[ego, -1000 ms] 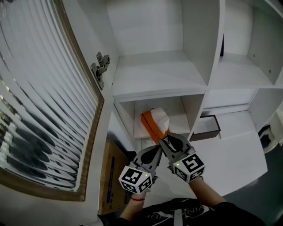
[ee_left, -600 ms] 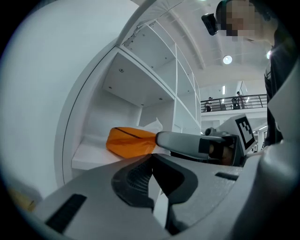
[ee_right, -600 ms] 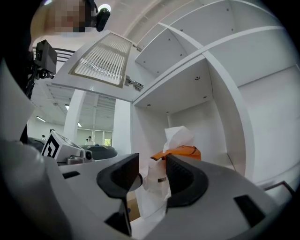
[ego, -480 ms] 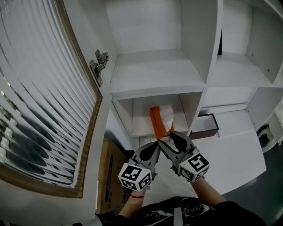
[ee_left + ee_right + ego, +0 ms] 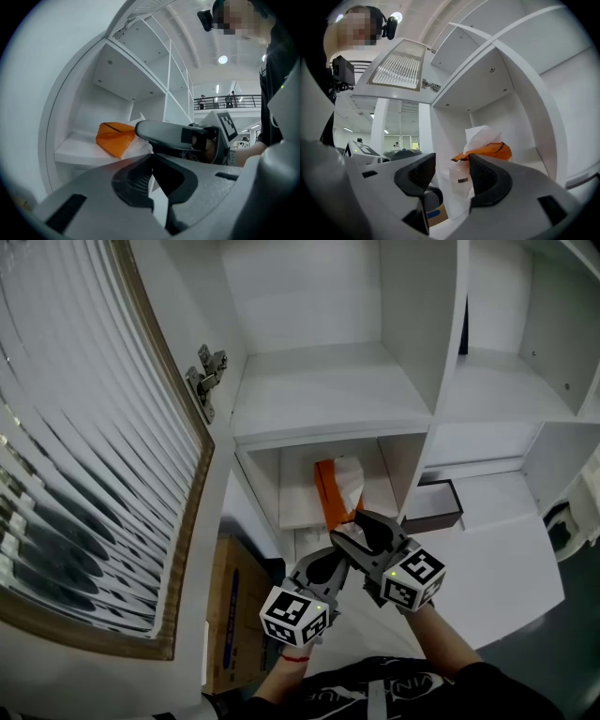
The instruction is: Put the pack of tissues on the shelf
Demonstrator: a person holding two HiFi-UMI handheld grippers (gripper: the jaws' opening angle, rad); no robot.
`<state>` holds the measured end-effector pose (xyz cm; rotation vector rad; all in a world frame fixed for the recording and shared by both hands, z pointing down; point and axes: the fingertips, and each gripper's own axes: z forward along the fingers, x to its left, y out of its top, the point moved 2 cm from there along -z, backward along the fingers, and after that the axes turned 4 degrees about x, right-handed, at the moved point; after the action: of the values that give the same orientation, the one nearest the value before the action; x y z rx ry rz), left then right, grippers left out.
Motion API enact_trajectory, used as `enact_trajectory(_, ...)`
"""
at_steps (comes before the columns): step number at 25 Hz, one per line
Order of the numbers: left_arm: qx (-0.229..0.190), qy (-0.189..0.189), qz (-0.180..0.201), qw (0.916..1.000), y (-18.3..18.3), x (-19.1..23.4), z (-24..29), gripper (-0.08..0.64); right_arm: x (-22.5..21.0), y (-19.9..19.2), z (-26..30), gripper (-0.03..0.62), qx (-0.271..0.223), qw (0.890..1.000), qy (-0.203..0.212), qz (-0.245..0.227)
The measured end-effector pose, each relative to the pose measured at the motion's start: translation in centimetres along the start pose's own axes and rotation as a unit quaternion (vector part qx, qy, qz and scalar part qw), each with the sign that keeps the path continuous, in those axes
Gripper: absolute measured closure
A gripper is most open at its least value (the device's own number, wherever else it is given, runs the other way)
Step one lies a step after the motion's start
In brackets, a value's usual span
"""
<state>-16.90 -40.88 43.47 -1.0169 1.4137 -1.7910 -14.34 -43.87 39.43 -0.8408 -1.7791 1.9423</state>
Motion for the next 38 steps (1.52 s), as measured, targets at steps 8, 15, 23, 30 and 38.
enact_trajectory(8, -0.003, 0.009, 0.007, 0.9999, 0.7, 1.1, 0.9, 0.554, 1.1, -0.3, 1.7, 0.388, 0.042, 0.996, 0.079, -0.006)
enact_trajectory(15, -0.013, 0.008, 0.013, 0.9998, 0.8, 1.2, 1.8, 0.554, 2.3, -0.4, 1.8, 0.388, 0.068, 0.987, 0.136, -0.057)
enact_trajectory(23, -0.026, 0.025, -0.004, 0.9993, 1.4, 2.7, 2.1, 0.554, 1.3, 0.7, 0.7, 0.388, 0.038, 0.992, 0.119, -0.032)
enact_trajectory(30, -0.028, 0.032, 0.006, 0.9991, 2.5, 3.4, 3.1, 0.554, -0.1, 0.6, -1.1, 0.388, 0.031, 0.996, 0.082, -0.012)
enact_trajectory(38, -0.018, 0.025, 0.006, 0.9995, 2.3, 3.6, 2.8, 0.554, -1.2, 0.0, -1.9, 0.393, 0.023, 0.999, 0.04, 0.015)
